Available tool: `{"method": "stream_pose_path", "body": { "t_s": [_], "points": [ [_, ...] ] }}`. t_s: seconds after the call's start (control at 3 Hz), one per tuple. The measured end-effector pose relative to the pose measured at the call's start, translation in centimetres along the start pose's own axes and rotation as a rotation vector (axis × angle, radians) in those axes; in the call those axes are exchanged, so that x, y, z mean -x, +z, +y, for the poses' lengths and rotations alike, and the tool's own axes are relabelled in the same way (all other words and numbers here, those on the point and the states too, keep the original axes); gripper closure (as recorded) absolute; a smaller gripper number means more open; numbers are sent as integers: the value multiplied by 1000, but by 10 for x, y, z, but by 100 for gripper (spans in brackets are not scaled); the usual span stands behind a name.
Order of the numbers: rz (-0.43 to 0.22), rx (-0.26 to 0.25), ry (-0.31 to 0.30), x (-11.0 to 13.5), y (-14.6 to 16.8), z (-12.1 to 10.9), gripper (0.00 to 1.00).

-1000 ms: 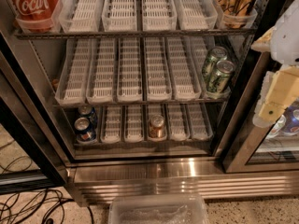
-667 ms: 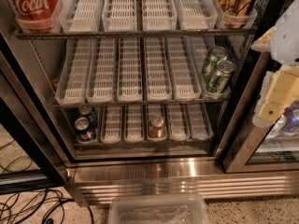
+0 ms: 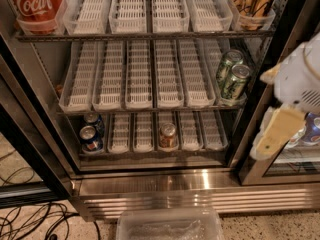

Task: Pick orange can from bottom shelf of fridge

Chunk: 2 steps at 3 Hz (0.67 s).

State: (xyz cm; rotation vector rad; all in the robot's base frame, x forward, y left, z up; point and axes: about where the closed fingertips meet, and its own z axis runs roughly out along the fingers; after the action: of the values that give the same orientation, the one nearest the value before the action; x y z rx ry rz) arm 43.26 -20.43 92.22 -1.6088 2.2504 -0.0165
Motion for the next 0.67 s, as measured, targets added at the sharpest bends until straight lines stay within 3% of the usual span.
{"method": "stream_pose_path", "body": {
  "t_s": [0.33,0.67],
  "points": [
    [-40,13,60,-10,58,24,0],
    [-101,24,71,-9,112,51,0]
  ]
}}
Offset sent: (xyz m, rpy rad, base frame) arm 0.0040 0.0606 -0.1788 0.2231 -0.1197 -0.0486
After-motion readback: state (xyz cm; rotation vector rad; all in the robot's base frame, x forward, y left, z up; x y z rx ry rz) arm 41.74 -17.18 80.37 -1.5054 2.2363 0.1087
